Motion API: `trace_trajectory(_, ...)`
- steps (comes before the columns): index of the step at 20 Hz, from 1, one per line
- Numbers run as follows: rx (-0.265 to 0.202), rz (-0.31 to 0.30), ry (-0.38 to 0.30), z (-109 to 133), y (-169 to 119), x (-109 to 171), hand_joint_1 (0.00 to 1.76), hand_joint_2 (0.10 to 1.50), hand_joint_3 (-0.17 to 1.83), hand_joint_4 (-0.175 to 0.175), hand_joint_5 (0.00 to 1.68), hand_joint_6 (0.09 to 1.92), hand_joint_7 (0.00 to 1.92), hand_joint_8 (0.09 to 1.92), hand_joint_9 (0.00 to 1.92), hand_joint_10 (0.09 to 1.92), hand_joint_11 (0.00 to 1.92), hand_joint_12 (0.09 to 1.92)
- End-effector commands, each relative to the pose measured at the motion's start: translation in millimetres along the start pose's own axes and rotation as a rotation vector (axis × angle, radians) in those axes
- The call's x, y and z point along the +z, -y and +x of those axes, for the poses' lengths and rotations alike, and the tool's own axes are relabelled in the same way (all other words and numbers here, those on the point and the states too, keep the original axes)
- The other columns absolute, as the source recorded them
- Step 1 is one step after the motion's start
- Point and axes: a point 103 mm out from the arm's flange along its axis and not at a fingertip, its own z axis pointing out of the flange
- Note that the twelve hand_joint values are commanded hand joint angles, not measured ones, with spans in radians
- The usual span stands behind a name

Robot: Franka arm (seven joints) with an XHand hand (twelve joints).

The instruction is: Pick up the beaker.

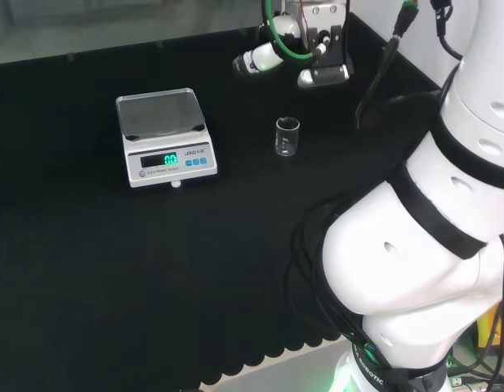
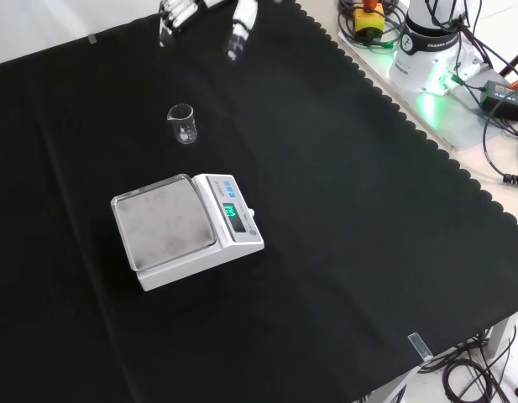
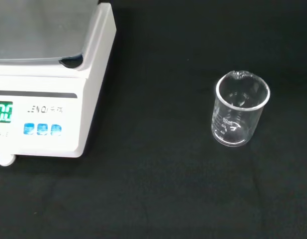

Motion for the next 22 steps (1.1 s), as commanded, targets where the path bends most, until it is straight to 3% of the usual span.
trace_trajectory(1, 0.010, 0.002, -0.018, -18.0, -27.2, 27.0, 0.36, 0.95, -0.06, -0.056, 0.19, 0.09, 0.00, 0.71, 0.00, 0.81, 0.00, 1.59)
trace_trajectory(3, 0.018, 0.024, -0.010, -22.3, -34.9, 36.2, 0.41, 0.96, -0.06, -0.057, 0.19, 0.09, 0.00, 0.71, 0.00, 0.81, 0.00, 1.59)
trace_trajectory(10, 0.044, 0.076, -0.093, -47.1, -61.3, 79.5, 0.42, 0.94, -0.07, -0.059, 0.20, 0.09, 0.00, 0.70, 0.00, 0.83, 0.00, 1.57)
trace_trajectory(22, 0.042, 0.177, -0.091, -58.1, -99.0, 127.7, 0.41, 0.93, -0.07, -0.061, 0.19, 0.09, 0.00, 0.64, 0.00, 0.80, 0.00, 1.56)
